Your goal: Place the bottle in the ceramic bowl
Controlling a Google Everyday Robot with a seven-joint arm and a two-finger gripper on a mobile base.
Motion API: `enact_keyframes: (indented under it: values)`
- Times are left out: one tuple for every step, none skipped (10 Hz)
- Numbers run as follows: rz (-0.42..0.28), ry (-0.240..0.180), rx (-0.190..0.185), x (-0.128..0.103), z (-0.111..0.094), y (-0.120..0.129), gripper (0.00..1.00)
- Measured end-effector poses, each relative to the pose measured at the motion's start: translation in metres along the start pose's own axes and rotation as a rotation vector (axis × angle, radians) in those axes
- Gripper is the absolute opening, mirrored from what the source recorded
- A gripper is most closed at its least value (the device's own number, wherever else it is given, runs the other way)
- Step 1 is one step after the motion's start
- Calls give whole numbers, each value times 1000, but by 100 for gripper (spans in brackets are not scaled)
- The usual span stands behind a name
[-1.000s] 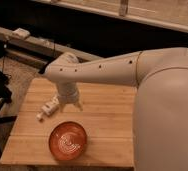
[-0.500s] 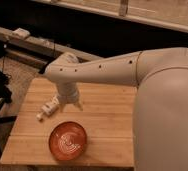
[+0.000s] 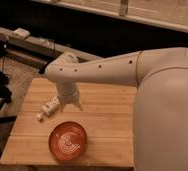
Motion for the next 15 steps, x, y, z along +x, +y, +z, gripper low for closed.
enact_keyframes:
  values:
    - [-22, 11, 23, -2, -4, -2, 65]
    - [-38, 19, 47, -8, -10, 1, 65]
    - [-38, 20, 72, -20, -10, 5, 65]
    - [-40, 23, 84, -31, -8, 13, 65]
    - [-43, 23, 91, -43, -3, 24, 65]
    - [-40, 22, 93, -57, 4, 34, 65]
    - [-38, 23, 85, -65, 12, 40, 65]
    - [-35, 25, 61, -74, 25, 49, 65]
    - [-28, 26, 32, -85, 38, 58, 65]
    - [-31, 29, 9, -91, 47, 69, 65]
    - [-35, 33, -4, -94, 55, 77, 65]
    - [-35, 37, -17, -98, 61, 82, 65]
    - [-34, 40, -27, -102, 65, 86, 65]
    - [-35, 41, -34, -104, 68, 91, 65]
    - [-34, 40, -39, -108, 71, 98, 65]
